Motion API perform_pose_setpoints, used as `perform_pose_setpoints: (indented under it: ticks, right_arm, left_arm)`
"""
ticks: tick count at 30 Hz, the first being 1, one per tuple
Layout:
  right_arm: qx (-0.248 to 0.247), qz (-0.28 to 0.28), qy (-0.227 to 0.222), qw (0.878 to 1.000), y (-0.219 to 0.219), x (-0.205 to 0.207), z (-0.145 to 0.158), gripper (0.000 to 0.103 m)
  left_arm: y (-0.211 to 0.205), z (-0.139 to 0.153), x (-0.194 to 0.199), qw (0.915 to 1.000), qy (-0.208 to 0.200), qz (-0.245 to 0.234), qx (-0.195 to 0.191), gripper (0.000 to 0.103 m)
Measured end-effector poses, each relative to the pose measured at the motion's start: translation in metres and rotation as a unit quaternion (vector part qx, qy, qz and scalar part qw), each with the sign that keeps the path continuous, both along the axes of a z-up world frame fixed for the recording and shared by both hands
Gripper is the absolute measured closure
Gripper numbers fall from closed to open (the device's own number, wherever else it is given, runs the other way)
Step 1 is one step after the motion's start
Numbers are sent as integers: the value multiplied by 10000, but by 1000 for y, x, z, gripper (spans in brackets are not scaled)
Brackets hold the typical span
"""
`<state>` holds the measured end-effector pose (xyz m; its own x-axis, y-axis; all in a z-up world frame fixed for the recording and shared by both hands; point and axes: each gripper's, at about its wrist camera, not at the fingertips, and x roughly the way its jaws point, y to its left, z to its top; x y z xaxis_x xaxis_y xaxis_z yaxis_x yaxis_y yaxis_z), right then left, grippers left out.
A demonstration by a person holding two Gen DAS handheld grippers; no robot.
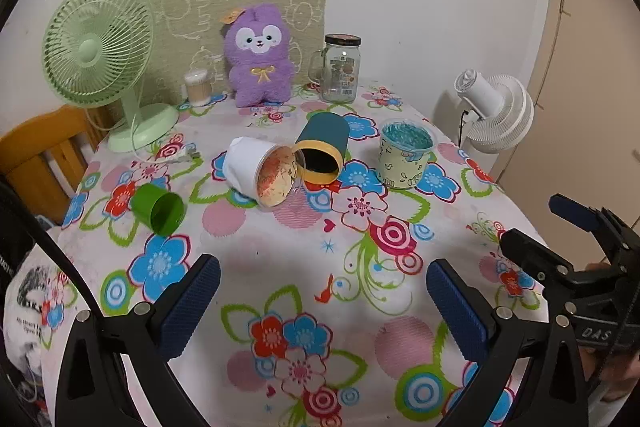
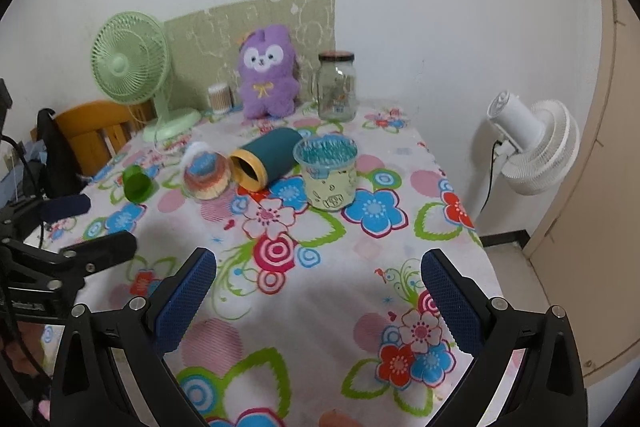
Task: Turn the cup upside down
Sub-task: 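Move the right gripper to the pale green PARTY cup and close on its rim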
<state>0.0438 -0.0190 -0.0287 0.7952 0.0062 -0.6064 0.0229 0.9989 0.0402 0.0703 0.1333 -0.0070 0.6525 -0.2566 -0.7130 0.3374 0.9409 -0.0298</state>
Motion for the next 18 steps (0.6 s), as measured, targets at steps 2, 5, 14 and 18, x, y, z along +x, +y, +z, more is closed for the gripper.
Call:
perform_pose_setpoints:
  ticks: [2, 5, 14, 18]
  right_arm:
    - [-27, 31, 94, 9999, -3, 10, -4, 0]
    - [-71, 132, 209, 9997, -7, 26, -8, 0]
    - [152, 136, 485, 9986, -23, 66, -16, 0]
    - [279, 79, 612, 9977, -29, 87, -24, 0]
  left_arm:
    - [-3, -2, 5, 9999, -26, -46, 96, 0]
    - [-9, -7, 17, 9995, -112, -130, 283, 0]
    - [-28, -20, 49, 9964, -98, -608, 582, 0]
    - [-37, -27, 65, 9942, -80, -803, 708, 0]
